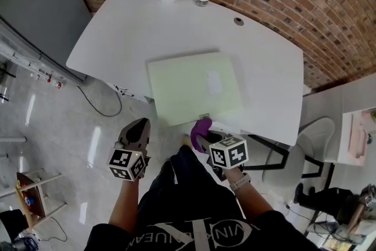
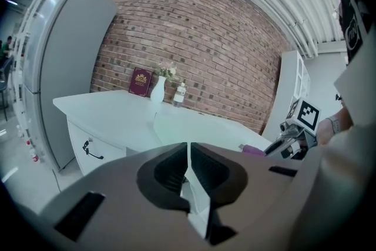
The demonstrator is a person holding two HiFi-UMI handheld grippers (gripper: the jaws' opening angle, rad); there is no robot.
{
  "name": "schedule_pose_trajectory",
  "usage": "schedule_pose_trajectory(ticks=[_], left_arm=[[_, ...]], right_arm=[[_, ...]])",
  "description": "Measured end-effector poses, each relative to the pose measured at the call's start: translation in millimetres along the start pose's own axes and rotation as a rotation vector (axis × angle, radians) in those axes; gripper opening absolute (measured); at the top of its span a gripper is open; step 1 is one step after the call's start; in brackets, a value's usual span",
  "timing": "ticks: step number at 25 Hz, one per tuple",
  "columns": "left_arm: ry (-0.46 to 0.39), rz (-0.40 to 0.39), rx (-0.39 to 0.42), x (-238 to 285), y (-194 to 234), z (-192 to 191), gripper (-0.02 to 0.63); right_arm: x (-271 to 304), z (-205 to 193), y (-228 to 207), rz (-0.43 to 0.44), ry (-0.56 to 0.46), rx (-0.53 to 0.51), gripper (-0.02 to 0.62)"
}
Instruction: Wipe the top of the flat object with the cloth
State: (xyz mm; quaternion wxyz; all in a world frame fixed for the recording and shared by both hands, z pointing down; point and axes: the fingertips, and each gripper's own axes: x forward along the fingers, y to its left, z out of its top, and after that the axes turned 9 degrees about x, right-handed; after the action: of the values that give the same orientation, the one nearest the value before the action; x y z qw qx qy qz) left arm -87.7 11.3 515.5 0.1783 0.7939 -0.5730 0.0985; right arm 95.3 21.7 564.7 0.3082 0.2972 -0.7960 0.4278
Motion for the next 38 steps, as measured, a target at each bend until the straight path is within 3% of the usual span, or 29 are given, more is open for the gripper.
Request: schedule_pose_trajectory(ticks=[12, 18, 25, 33, 38], left_arm=[[-0.004, 0.062, -0.043, -24.8, 15.1, -10.3, 0.021], [-0.012, 0.094, -0.055, -34.0, 21.7, -13.6, 0.021], [-0.05, 0.188, -0.065, -47.7, 45.5, -4.3, 0.021], [-0.106, 0.337, -0.078, -58.2, 77.5, 21.8, 0.021], [-0.105, 0.344, -0.088, -52.6, 83.0, 24.5, 0.021]], right_arm=[[33.7, -10.0, 83.9, 0.184, 0.175, -0.231, 0.061], [42.8, -12.6, 112.8, 0.249, 0.216, -0.296, 0.061], [46.7, -8.1, 146.2, 0.345, 0.276, -0.44, 0.061], [72.2, 48.0, 179.0, 0.379, 0.329, -0.6, 0.061], [101.6, 84.2, 186.8, 0.35, 0.35, -0.695, 0.061]])
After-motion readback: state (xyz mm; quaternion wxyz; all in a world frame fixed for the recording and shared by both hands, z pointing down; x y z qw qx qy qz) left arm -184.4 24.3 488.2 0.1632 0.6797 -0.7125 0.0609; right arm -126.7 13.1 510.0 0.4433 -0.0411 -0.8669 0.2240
